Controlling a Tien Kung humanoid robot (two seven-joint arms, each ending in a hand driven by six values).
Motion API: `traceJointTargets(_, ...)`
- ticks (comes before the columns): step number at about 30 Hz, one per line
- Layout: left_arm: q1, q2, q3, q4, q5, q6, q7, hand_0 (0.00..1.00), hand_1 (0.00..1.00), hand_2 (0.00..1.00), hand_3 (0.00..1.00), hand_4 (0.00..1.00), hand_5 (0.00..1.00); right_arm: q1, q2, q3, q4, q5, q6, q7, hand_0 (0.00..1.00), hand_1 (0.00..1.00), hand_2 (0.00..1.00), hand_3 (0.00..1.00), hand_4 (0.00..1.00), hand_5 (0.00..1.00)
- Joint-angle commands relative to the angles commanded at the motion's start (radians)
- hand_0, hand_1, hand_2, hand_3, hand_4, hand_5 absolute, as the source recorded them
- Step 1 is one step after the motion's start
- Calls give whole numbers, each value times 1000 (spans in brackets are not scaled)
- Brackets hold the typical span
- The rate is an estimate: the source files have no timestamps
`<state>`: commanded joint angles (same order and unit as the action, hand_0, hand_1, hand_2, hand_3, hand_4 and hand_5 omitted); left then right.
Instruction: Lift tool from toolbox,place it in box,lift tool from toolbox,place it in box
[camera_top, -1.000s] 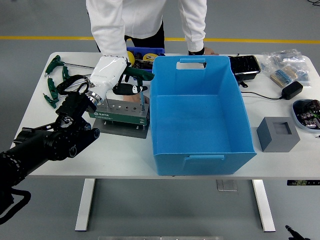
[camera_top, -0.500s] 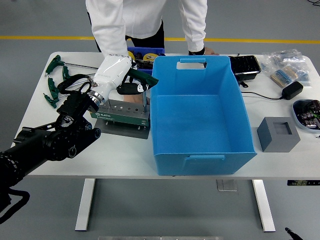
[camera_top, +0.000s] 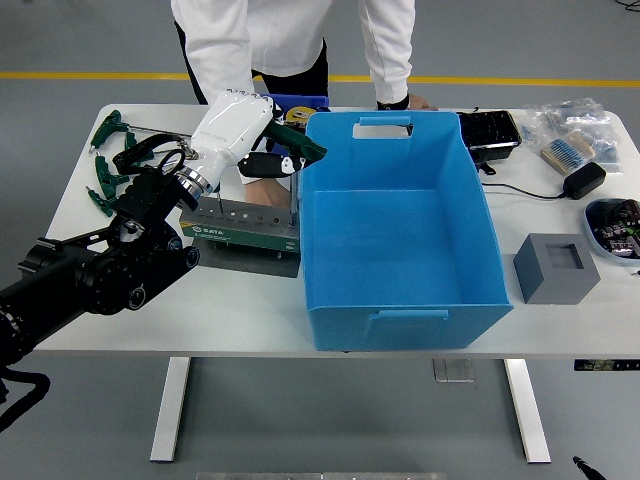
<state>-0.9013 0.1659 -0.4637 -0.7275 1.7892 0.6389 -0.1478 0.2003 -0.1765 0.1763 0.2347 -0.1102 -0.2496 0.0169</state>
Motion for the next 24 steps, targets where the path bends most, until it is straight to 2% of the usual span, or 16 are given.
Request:
traceJointTargets(7,-10,25,-14,-36,24,-20,6,115,2,57,64,768,624,-8,2,-1,-3,5,-1,1,663,636,706,574,833,747)
traceJointTargets(24,-40,56,-12,-95,45,-56,3,104,2,49,59,781,594,-17,5,3,-5,3,-2,-1,663,635,705,573,833,746)
